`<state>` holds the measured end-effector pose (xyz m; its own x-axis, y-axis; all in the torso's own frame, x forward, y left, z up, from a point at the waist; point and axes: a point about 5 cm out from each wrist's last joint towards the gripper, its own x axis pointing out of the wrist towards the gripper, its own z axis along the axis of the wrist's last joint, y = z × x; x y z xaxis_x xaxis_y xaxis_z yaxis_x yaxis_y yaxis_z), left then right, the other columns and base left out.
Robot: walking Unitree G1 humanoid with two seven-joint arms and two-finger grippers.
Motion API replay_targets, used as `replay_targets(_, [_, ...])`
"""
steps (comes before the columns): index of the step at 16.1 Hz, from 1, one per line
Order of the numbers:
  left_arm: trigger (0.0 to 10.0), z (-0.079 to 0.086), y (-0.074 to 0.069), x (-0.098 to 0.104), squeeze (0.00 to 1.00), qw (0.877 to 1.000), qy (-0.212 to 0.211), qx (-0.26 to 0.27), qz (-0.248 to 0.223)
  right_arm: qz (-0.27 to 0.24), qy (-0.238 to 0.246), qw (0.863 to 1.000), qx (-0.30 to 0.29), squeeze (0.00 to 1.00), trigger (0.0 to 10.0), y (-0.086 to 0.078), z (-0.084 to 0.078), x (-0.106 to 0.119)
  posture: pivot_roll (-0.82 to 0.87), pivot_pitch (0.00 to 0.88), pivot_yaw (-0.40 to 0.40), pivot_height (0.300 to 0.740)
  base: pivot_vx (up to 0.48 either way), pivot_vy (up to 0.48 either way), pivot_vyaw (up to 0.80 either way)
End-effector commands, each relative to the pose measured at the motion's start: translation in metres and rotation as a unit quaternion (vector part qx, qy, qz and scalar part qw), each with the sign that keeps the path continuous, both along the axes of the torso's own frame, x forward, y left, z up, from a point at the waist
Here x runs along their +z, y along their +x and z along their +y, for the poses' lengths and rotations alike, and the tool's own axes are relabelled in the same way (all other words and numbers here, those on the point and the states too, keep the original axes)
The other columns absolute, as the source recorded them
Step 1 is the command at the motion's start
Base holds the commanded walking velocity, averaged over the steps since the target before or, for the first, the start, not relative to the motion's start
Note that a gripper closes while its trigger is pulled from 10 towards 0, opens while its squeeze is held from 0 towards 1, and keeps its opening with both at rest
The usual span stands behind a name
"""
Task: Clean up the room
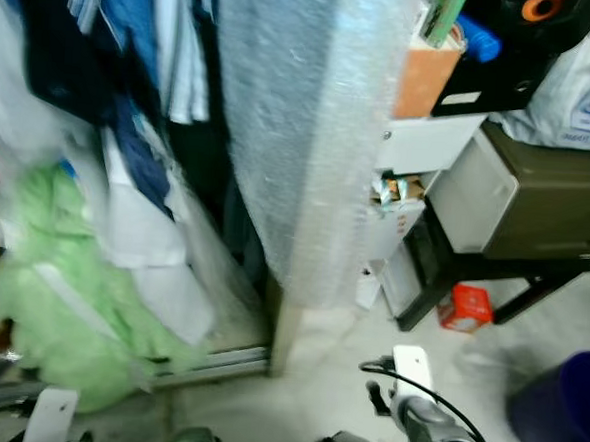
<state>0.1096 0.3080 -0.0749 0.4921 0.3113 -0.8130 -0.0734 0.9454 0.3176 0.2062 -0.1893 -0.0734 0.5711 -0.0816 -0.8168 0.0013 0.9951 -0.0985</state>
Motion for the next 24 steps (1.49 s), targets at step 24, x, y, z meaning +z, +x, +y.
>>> replay_targets(24, [10.0, -0.004, 0.0015, -0.0017, 0.0, 1.0, 0.002, -0.004, 0.005, 0.01, -0.024, 0.999, 0.02, 0.0, 10.0, -0.0033, -0.0115, -0.0002, -0.01, 0.099, -0.006, 0.74, 0.0, 0.331, 0.21])
